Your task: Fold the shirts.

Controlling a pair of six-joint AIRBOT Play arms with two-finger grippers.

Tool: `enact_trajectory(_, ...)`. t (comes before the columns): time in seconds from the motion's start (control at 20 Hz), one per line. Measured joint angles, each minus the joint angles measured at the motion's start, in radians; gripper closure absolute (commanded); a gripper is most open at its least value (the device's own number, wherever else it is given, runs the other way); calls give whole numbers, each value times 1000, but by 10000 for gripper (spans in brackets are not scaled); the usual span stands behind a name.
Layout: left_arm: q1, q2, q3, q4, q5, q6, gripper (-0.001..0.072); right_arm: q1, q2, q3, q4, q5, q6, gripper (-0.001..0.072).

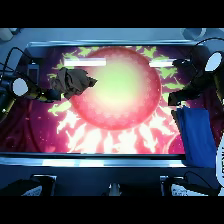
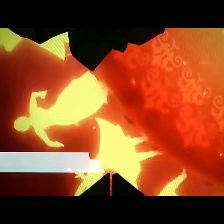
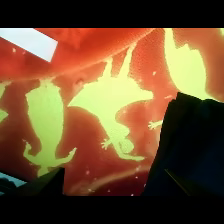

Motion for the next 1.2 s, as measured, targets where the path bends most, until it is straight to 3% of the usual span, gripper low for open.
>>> enact_trajectory(0.8, 0, 0, 0, 0, 5, 0, 642, 0, 0, 0, 0, 0, 0, 38)
enact_trajectory(1.0, 0, -8, 0, 0, 122, -4, 640, 0, 0, 0, -2, -48, 0, 37)
enact_trajectory(1.2, -1, -57, 0, -1, 348, -111, 636, 0, 0, 0, -19, -162, 0, 38)
